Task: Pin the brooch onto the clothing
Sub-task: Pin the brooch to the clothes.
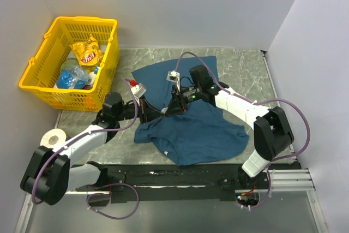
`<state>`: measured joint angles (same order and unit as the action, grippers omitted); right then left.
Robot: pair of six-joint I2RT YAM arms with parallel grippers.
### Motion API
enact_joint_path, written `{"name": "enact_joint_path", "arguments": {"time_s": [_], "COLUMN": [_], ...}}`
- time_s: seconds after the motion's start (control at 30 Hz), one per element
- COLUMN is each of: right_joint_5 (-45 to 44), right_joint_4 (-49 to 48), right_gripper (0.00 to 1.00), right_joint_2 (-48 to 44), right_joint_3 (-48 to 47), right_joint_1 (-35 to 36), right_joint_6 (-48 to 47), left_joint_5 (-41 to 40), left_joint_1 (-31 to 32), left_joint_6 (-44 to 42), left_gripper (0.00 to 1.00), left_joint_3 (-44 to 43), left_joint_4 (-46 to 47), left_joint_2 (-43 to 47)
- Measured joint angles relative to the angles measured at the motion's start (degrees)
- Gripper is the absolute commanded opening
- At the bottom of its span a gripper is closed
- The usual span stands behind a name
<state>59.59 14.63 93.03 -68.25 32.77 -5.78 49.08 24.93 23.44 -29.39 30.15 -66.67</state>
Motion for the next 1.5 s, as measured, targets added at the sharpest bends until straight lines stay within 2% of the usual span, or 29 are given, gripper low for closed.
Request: {"name": "enact_joint_path", "arguments": {"time_s": [0.37,0.6,1.0,1.2,1.5], "right_joint_5": [0.5,1.3,2.7,2.7,2.3], "right_joint_4": [-0.5,-1.0,-1.5,-3.7,-8.7], "right_gripper": [0.31,0.20,0.13,0.06,0.03], "right_joint_2": [0.0,0.1,1.3,1.6,1.6], "right_joint_3": [-0.1,-0.1,-0.9,-0.9,0.2], "right_joint_1": [0.1,0.1,0.1,0.0,-0.3], "right_joint_6": [0.5,1.5,3.9,6.8,10.8], "left_joint_5": [-1.8,-2.0,-3.2,-4.6,-5.6], "left_joint_1": [0.0,0.0,0.0,0.0,0.0], "left_joint_6": [-0.4,-0.4,-0.4,-0.4,0.0], "left_gripper": [0.01,0.01,0.01,0.01,0.01], "left_joint_3": [0.1,0.2,0.6,0.8,1.4], "left_joint_4": [-2.0,-2.2,-2.2,-2.2,-0.3], "left_joint_2": [2.1,2.4,3.0,3.6,4.1]}}
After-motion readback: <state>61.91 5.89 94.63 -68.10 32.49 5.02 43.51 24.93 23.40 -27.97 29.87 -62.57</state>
